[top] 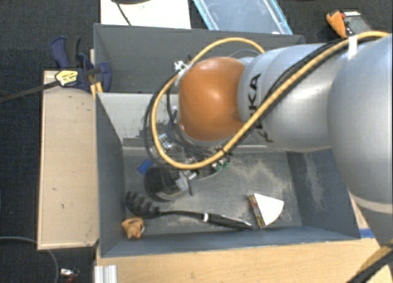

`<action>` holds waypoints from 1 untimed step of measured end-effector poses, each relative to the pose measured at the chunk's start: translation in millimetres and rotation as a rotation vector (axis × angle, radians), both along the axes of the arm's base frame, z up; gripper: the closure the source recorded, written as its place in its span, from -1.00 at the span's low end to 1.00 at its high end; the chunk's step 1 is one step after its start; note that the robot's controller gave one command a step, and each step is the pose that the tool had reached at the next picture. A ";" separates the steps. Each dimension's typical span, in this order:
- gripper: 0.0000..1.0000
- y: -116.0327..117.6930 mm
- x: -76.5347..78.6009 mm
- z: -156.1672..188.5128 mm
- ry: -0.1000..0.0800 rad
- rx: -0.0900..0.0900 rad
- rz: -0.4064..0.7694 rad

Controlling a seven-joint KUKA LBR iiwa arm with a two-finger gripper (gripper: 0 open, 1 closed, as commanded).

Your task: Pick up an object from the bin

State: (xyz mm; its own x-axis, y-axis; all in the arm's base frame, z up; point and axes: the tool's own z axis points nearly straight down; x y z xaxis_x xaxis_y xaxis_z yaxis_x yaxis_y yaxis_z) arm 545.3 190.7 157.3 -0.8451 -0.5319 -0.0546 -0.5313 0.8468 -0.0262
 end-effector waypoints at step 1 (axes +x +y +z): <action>1.00 27.4 -21.0 -52.7 -0.014 0.006 -0.038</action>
Offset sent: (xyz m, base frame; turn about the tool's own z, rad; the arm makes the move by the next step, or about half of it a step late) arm 0.0000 0.0000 0.0000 0.0000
